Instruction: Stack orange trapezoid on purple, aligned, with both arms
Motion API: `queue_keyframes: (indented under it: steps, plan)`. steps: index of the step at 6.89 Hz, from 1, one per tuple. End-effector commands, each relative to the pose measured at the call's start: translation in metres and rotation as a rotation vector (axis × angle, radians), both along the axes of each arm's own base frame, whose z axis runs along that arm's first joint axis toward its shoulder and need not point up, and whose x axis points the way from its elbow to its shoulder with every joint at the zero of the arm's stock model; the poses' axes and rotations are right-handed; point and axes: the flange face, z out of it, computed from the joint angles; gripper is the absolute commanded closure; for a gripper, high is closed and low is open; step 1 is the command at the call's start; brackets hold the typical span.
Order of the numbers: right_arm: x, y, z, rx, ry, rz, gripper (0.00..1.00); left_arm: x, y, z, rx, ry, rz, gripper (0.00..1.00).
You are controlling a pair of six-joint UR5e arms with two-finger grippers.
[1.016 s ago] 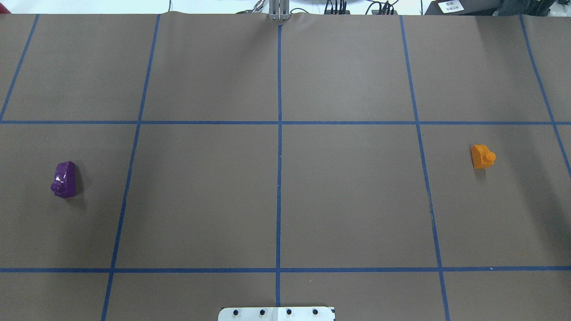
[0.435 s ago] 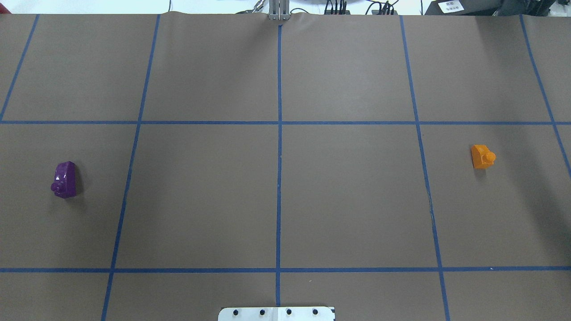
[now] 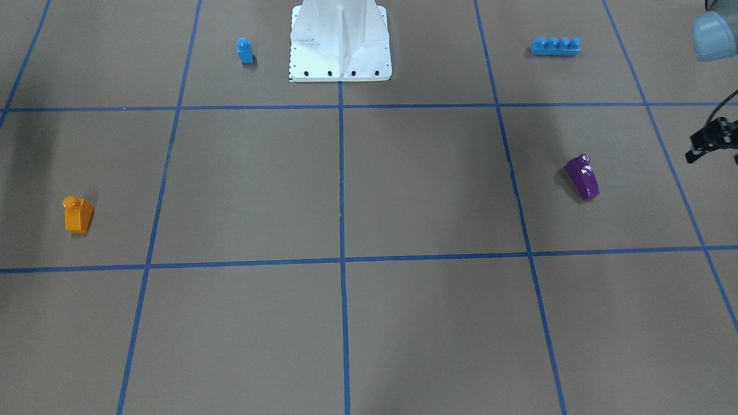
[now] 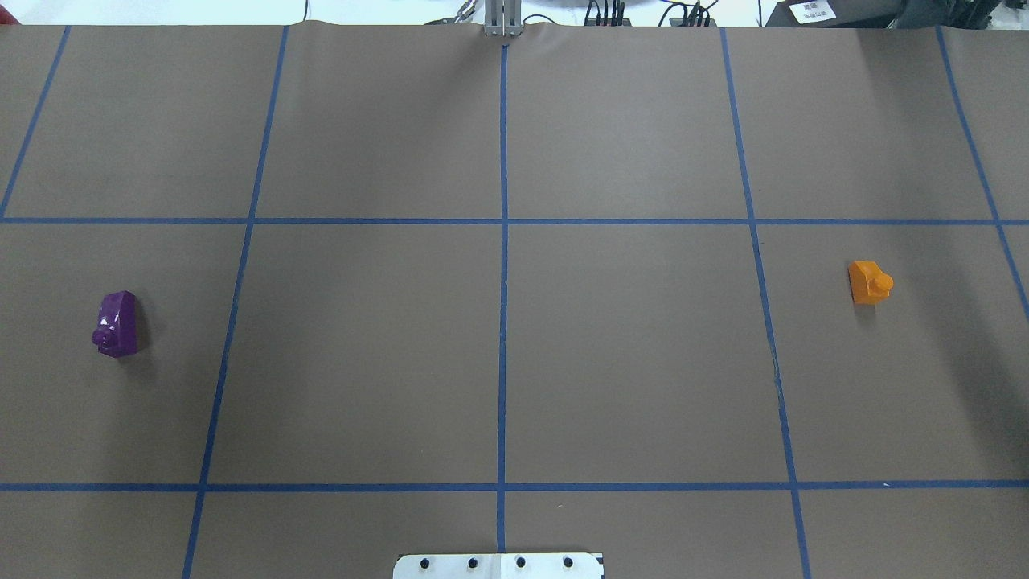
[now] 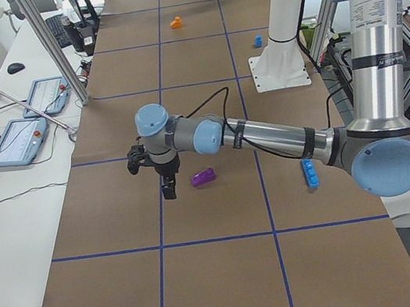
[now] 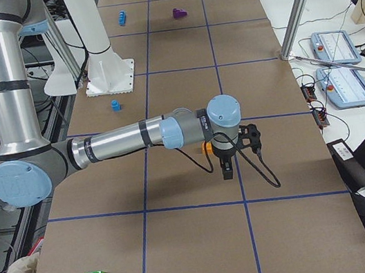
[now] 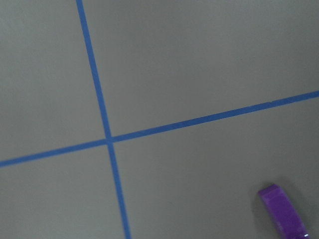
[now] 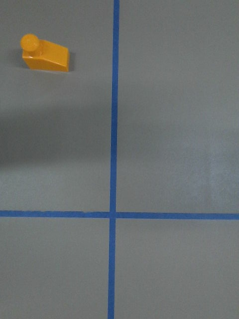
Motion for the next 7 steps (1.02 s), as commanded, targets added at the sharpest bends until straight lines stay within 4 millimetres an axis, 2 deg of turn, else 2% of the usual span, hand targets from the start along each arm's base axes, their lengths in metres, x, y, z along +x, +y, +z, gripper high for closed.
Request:
queue_keyframes:
  steps: [1,2,4,6,7]
  plan:
    - [0.001,0.001,0.000,0.010,-0.001,0.004,0.00,0.095,0.057,0.007,-0.090,0.024,-0.118,0.02]
    - [0.001,0.001,0.000,0.009,-0.001,0.004,0.00,0.132,0.069,0.009,-0.100,-0.023,-0.126,0.02]
    - [0.000,0.001,-0.002,0.012,-0.005,0.003,0.00,0.149,0.067,0.004,-0.117,-0.017,-0.134,0.02]
    - [0.000,0.000,-0.002,0.013,-0.005,0.003,0.00,0.165,0.053,0.006,-0.142,-0.017,-0.151,0.02]
    - [0.000,0.000,-0.002,0.012,-0.006,0.003,0.00,0.185,0.048,0.004,-0.165,-0.016,-0.158,0.02]
